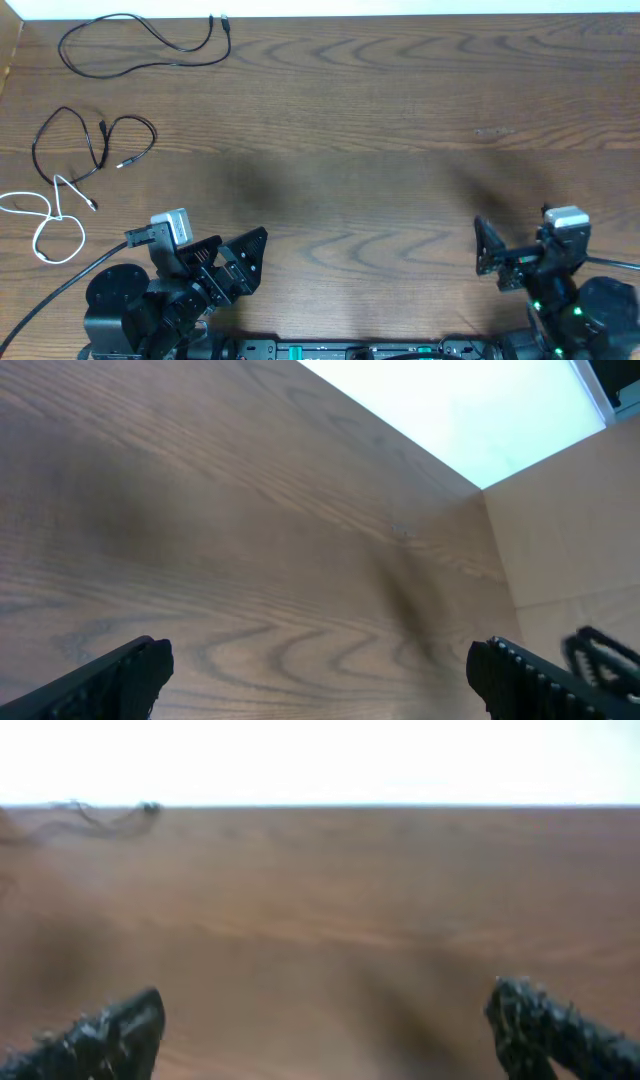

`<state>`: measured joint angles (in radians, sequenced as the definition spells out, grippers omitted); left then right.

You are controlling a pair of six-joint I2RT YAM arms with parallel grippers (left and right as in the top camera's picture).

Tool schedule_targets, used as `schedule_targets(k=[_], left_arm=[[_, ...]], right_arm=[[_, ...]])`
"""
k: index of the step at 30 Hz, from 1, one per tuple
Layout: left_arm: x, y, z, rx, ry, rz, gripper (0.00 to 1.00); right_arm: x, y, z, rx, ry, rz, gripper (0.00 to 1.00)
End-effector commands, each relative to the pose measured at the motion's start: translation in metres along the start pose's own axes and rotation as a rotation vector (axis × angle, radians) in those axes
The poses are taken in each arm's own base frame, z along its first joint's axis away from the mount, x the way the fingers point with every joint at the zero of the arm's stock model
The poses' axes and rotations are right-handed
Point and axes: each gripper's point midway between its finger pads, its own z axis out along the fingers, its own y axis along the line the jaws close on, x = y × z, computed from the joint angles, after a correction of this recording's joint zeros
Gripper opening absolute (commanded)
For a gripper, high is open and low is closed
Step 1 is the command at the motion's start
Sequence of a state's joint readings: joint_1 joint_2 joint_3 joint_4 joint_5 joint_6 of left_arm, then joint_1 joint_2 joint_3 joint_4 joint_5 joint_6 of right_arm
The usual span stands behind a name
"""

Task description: Untangle cables

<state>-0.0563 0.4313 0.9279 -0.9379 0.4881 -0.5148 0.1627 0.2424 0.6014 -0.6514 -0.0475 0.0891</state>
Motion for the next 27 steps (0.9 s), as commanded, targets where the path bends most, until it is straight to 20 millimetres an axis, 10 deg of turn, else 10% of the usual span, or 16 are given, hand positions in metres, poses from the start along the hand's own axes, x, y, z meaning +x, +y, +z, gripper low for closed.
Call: schedule_targets(k=[1,27], left_arm=[[-0.002,-0.003,-0.002,0.005,-0.004,0.030,1.00],[-0.002,-0.003,-0.002,0.005,-0.004,0.030,1.00]], right_arm=[[0.022,-0.011,0.015,0.035,-0.057,-0.076,0.99],[0.052,-0.066,0.049,0.261,-0.315,0.040,0.99]])
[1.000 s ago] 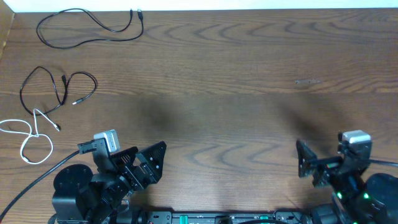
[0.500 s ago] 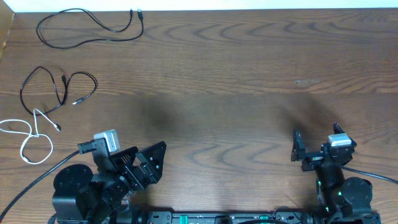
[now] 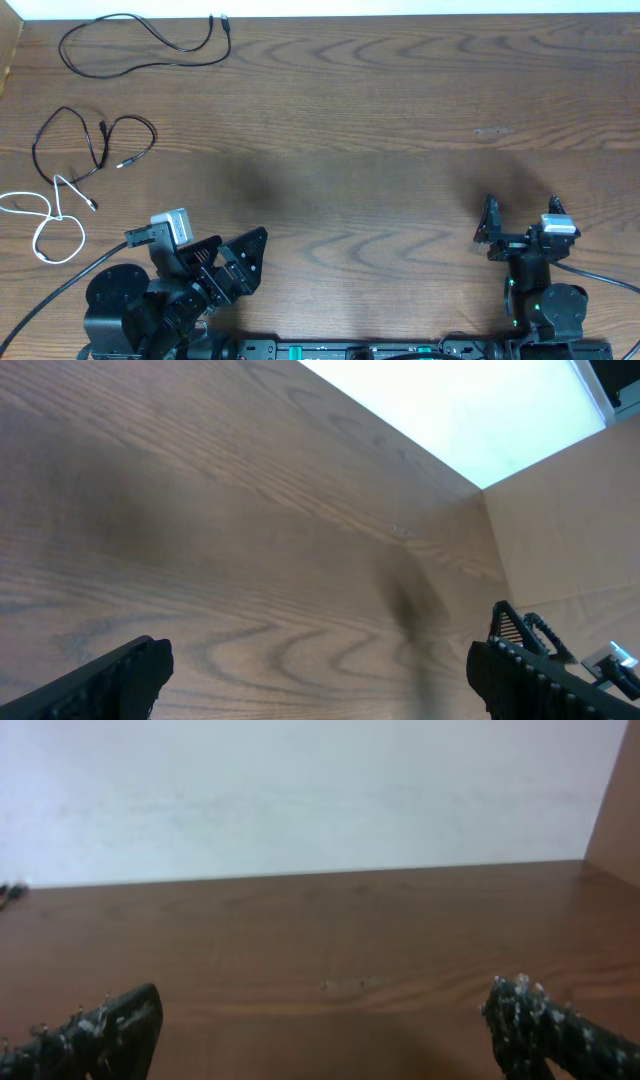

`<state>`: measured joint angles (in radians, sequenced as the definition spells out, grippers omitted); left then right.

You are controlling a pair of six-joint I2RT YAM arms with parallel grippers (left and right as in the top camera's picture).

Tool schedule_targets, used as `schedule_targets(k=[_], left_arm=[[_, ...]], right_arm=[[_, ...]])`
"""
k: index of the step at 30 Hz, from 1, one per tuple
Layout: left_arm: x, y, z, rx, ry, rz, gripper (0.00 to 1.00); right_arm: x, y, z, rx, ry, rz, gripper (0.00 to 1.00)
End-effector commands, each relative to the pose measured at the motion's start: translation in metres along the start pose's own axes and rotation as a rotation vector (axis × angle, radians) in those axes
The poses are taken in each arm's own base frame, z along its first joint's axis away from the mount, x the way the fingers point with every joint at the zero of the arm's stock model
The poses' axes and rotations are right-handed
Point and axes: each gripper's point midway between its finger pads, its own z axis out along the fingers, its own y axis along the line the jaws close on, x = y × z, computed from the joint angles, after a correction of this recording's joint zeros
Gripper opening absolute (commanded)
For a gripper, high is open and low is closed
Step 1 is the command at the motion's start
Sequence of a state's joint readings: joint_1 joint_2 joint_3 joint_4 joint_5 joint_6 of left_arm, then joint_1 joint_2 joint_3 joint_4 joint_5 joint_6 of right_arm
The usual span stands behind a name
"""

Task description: Untangle cables

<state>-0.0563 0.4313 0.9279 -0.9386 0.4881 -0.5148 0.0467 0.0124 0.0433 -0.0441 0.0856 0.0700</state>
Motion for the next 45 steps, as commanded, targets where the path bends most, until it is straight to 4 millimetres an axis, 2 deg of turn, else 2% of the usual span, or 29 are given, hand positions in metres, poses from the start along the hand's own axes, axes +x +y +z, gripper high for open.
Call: schedule_targets(k=[1,6,8,14,20,45], left_arm=[[-0.002,-0.003,-0.002,0.005,-0.004,0.030,1.00],[-0.002,-0.003,-0.002,0.005,-0.004,0.030,1.00],[-0.002,-0.003,-0.002,0.005,-0.004,0.030,1.00],[-0.002,-0.003,-0.002,0.005,-0.004,0.030,1.00],[-0.002,-0.003,-0.002,0.005,-0.004,0.030,1.00],[-0.002,-0.003,-0.002,0.005,-0.004,0.030,1.00]], right_arm=[[0.006,-0.008,0.002,0.042,-0.011,0.032,0.99],[0.012,-0.008,0.002,0.043,0.009,0.040,0.99],[0.022,-0.009,0.002,0.048,0.051,0.035,0.99],[0.024,-0.002,0.002,0.003,0.057,0.025,0.99],[0.025,0.000,0.002,-0.010,0.061,-0.109,0.99],[0.023,0.000,0.002,-0.010,0.057,-0.109,0.99]])
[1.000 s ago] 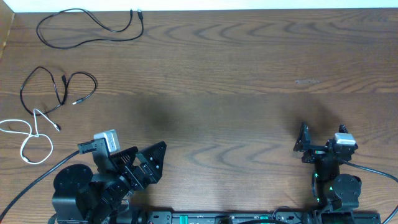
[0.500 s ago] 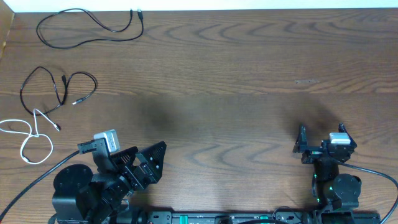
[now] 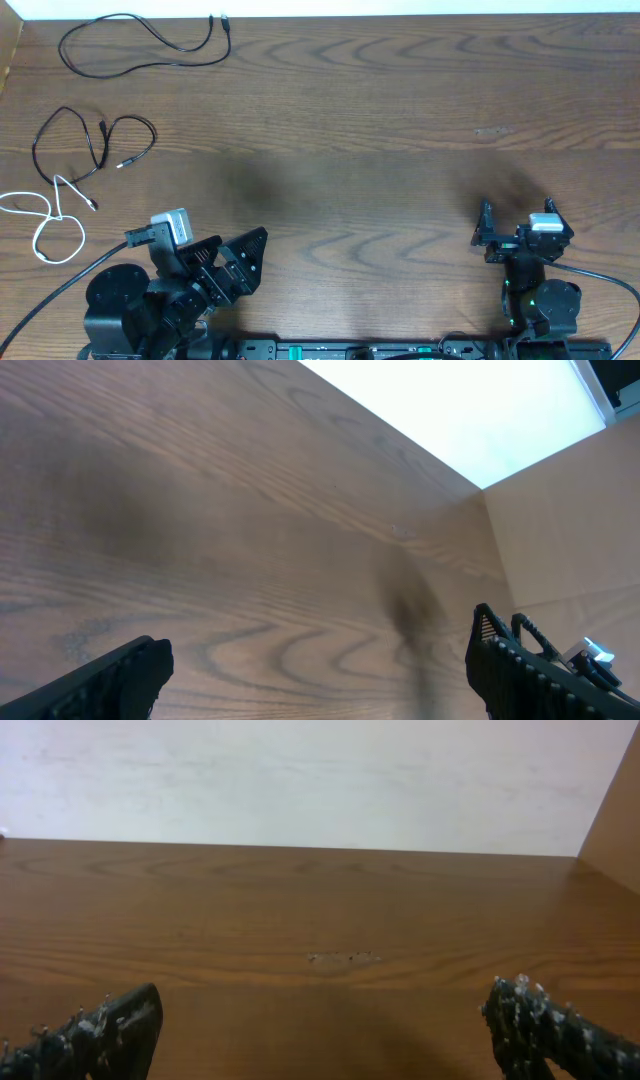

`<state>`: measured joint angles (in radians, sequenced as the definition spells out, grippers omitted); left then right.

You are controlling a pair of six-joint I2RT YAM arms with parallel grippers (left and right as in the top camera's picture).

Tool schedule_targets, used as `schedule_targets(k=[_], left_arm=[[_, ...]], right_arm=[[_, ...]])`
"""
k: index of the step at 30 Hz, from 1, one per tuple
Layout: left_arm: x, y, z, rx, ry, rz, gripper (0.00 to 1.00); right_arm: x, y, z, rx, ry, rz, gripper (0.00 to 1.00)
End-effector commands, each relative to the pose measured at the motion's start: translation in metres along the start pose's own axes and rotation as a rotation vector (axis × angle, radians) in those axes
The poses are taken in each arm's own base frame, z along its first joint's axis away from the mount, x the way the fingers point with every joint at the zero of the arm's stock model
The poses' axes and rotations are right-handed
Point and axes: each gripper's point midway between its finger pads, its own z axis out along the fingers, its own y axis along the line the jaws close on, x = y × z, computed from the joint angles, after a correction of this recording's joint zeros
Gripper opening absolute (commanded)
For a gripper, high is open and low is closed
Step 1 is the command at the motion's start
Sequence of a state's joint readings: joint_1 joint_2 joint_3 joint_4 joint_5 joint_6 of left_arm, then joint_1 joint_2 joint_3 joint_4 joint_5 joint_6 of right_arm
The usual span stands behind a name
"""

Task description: Untangle cables

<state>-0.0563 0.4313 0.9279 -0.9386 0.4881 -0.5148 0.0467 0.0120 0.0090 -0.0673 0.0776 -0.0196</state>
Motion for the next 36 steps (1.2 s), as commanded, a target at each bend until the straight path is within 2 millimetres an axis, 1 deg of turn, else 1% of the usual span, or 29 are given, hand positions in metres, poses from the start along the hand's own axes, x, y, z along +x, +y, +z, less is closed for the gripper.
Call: schedule_targets(k=[1,26,28,29,34,36], left_arm=[[-0.002,-0.003,-0.002,0.005,-0.004,0.030,1.00],[-0.003,0.001,-0.002,-0.017,-0.016,0.033,1.00],[-0.009,0.010,-0.004,-0.070,-0.055,0.079,1.00],[-0.009,0.012,-0.005,-0.080,-0.060,0.103,1.00],[0.002,0.020,-0.004,-0.089,-0.047,0.228,1.00],[0.011,0.028,0.000,-0.094,-0.037,0.255,1.00]], right_arm=[[0.001,0.000,0.000,-0.003,0.000,-0.015,0.99],[0.001,0.000,0.000,-0.003,0.000,-0.015,0.99],[0.001,0.000,0.000,-0.003,0.000,-0.015,0.99],[0.001,0.000,0.000,-0.003,0.000,-0.015,0.99],[0.001,0.000,0.000,-0.003,0.000,-0.015,0.99],[0.001,0.000,0.000,-0.003,0.000,-0.015,0.99]])
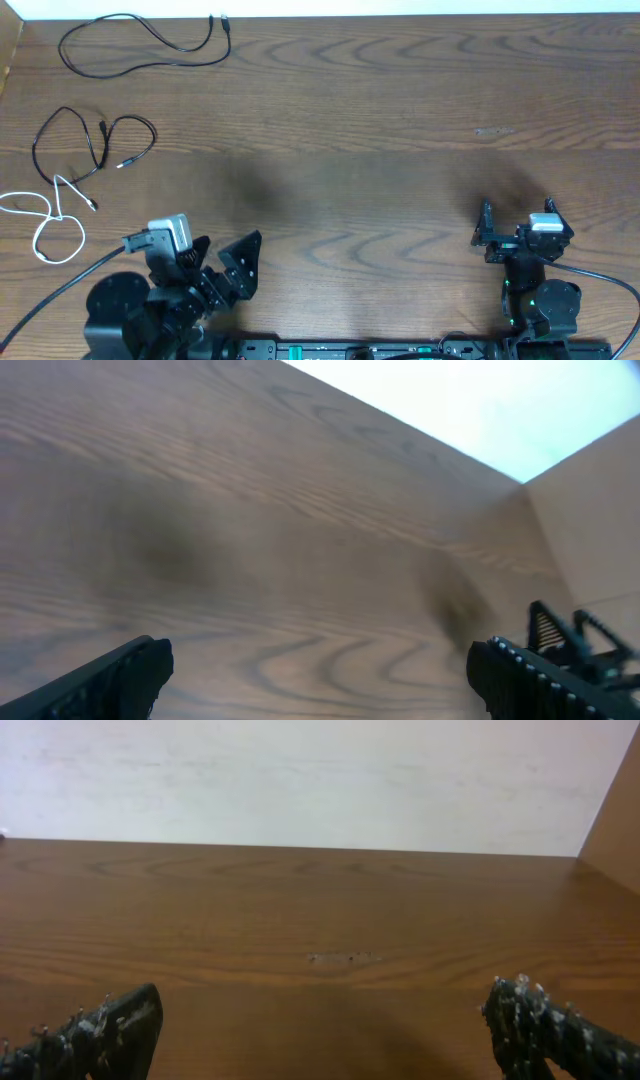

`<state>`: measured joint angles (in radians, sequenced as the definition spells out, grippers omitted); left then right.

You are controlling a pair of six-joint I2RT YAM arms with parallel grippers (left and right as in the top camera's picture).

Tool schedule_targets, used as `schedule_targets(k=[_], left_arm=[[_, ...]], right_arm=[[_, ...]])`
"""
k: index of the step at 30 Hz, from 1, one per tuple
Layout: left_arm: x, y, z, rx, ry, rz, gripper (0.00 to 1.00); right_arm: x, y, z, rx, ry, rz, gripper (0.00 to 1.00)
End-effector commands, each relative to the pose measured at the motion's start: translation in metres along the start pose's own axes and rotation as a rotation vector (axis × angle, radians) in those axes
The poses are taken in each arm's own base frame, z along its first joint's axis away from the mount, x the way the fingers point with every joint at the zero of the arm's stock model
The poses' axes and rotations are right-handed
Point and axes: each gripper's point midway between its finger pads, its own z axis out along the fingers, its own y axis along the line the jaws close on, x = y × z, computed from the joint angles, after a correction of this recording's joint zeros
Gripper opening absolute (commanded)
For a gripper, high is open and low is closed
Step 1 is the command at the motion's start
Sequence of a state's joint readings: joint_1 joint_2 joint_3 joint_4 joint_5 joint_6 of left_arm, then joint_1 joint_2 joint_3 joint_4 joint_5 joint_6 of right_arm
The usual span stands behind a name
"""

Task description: Untangle cables

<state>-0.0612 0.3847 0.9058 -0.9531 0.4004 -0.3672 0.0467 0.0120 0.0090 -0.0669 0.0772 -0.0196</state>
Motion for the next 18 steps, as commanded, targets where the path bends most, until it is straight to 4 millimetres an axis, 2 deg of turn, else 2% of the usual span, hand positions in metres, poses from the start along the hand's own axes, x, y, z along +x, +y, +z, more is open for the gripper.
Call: schedule_targets(k=[1,3,7,9,18], left_arm=[[0.016,0.013,0.005,-0.023,0.010,0.102,1.00],[0.026,0.022,0.012,-0.032,0.005,0.100,1.00],[0.027,0.032,0.023,-0.038,-0.045,0.114,0.98],[0.035,0.039,0.031,-0.040,-0.044,0.114,0.98],[0.048,0.070,0.043,-0.136,-0.085,0.117,0.98]], right_arm=[[0.001,0.000,0.000,-0.002,0.000,-0.015,0.99],[0.001,0.000,0.000,-0.002,0.000,-0.015,0.99],[0.001,0.000,0.000,-0.002,0.000,-0.015,0.99],[0.001,0.000,0.000,-0.002,0.000,-0.015,0.99],[0.001,0.000,0.000,-0.002,0.000,-0.015,0.99]])
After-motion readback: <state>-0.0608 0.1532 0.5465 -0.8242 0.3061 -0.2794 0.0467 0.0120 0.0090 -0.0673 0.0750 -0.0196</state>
